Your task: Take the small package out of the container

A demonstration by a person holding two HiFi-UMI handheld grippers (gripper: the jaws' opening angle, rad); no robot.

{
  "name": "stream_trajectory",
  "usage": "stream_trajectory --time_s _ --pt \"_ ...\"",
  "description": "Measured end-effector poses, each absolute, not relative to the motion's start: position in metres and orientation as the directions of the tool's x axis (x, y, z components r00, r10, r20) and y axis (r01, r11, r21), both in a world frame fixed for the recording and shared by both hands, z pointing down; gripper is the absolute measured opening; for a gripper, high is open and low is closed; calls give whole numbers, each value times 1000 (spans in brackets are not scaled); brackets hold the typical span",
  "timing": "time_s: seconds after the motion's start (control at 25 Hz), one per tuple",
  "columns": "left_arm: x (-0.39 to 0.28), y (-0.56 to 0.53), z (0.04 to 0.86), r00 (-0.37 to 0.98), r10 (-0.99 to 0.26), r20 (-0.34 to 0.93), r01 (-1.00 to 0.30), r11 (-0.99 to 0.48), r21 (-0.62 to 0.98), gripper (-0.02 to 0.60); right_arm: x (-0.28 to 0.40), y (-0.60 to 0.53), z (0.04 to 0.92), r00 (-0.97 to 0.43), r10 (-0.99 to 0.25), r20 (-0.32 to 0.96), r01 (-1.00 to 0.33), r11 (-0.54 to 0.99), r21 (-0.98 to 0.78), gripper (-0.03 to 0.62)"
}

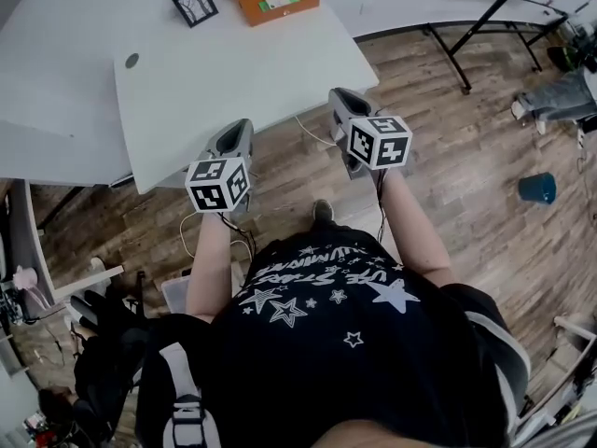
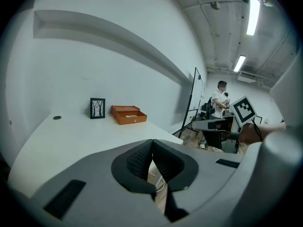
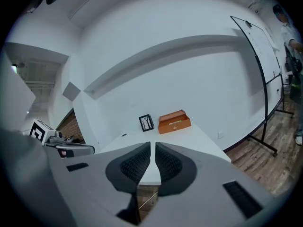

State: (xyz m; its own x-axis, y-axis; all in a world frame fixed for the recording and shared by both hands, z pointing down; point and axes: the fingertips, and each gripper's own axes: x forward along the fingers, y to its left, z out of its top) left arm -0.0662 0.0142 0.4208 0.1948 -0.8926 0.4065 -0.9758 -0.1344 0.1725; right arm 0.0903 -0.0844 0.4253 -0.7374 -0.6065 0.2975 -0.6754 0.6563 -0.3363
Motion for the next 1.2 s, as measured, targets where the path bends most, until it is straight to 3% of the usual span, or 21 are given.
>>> stream_trajectory --time_s 0.48,1.2 --pt "-71 -61 416 135 -906 402 -986 -82 146 20 86 -164 435 -773 -552 312 -634 690 -350 61" --pt "-158 -283 427 294 -858 422 -956 -252 153 20 20 -338 463 -682 -613 400 -730 606 -316 61"
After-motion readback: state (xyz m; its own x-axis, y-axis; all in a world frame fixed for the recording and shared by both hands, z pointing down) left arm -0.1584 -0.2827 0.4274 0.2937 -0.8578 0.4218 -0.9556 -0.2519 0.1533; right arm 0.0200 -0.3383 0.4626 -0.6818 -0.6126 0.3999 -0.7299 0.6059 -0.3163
